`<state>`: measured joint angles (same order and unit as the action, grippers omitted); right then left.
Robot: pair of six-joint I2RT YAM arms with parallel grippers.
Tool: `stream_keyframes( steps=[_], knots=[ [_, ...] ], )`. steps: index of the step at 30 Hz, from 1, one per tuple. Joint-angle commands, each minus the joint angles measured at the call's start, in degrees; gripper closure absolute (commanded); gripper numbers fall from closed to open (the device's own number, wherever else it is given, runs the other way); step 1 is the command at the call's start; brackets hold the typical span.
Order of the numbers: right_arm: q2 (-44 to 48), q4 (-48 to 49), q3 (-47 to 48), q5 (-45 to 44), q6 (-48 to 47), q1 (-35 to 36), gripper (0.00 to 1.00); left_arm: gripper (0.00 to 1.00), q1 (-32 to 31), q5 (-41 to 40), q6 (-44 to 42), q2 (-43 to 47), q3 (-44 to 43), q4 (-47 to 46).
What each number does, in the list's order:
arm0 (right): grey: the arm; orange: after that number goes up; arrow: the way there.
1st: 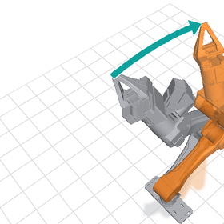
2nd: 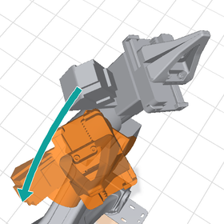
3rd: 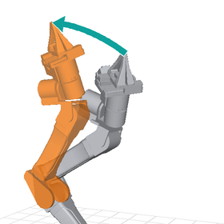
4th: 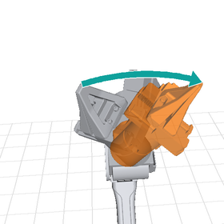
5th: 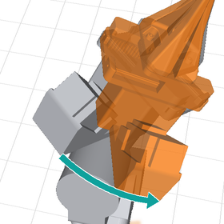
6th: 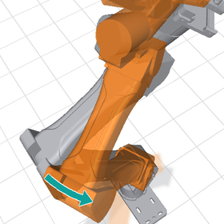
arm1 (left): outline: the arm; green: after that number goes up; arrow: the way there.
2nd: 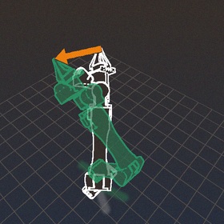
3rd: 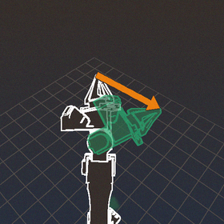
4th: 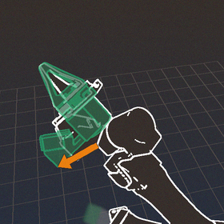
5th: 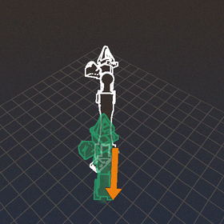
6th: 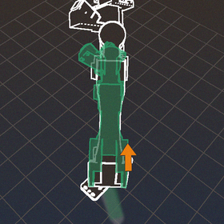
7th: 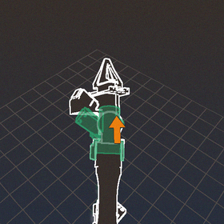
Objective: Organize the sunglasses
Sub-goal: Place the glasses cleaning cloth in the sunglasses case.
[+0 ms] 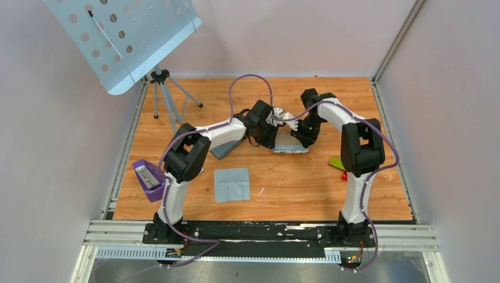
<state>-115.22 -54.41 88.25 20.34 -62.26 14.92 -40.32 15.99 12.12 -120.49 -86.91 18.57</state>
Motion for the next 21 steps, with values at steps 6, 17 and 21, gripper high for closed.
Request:
stream_keyframes(
  steps=[6, 17, 21],
  knots=[
    [3.9, -0.7, 2.2, 1.1, 3.1, 0.4, 0.78, 0.74, -1.2, 0.2, -2.7, 4.5, -1.8, 0.9],
    [7.6, -2.6, 3.0, 3.3, 6.2, 0.3, 0.77, 0.69, -1.2, -1.4, -0.7, 10.0, -1.2, 1.2],
    [12.2, -2.5, 0.6, 3.8, 8.0, -0.2, 0.75, 0.66, -1.2, -6.4, -1.5, 14.2, 0.6, 4.0]
  ],
)
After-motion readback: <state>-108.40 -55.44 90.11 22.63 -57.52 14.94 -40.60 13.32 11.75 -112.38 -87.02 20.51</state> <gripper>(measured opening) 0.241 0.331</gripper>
